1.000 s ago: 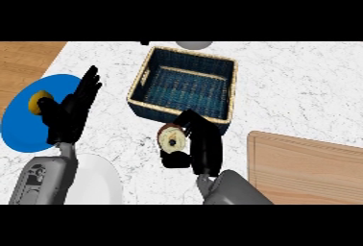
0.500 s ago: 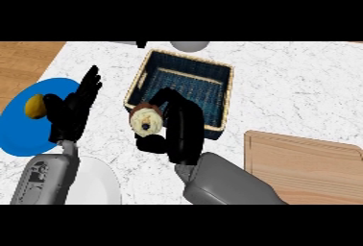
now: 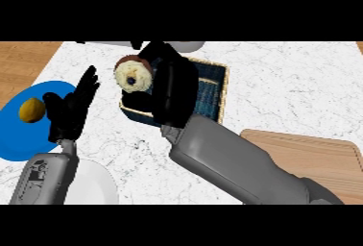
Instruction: Pick the cupcake from the cutting board and place it in the basket
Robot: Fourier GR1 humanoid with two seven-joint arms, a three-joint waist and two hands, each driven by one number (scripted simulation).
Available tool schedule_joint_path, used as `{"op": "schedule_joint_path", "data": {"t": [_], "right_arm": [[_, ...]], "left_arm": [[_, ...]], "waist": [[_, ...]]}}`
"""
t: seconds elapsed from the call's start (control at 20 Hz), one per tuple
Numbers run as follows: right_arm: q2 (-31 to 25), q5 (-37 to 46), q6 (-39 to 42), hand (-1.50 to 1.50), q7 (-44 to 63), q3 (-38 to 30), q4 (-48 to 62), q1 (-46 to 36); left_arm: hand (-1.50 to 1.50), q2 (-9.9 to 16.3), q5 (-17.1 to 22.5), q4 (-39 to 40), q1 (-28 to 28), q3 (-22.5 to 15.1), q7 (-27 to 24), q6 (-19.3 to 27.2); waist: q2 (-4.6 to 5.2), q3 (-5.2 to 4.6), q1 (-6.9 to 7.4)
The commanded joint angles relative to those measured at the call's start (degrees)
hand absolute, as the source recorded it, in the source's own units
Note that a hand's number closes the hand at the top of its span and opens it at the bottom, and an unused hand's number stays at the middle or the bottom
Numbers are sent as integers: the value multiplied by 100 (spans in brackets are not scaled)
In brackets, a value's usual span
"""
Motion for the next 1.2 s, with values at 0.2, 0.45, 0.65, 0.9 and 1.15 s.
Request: {"op": "schedule_joint_path", "data": {"t": [0.2, 0.45, 0.65, 0.9, 1.15], "right_arm": [[38, 286, -2, 150, 1597, -578, 1122, -1510], [39, 309, 342, 150, 1973, -804, 2005, -2287], [39, 174, 577, 150, 2139, -766, 2664, -2786], [39, -227, 673, 150, 2168, -692, 3258, -3033], [39, -526, 451, 150, 2182, -580, 3555, -2999]], "left_arm": [[0, 71, -4, 106, 7, 72, -111, -25], [0, -19, -3, 95, -71, 64, -24, 58], [0, -14, 4, -12, -93, 30, -51, 14], [0, -163, -87, 103, -105, -86, -61, 97], [0, 53, -20, 107, -222, 116, -34, 36]], "waist": [[23, -12, -52], [55, -4, -107], [76, -1, -76], [117, 1, -80], [86, 12, -179]]}}
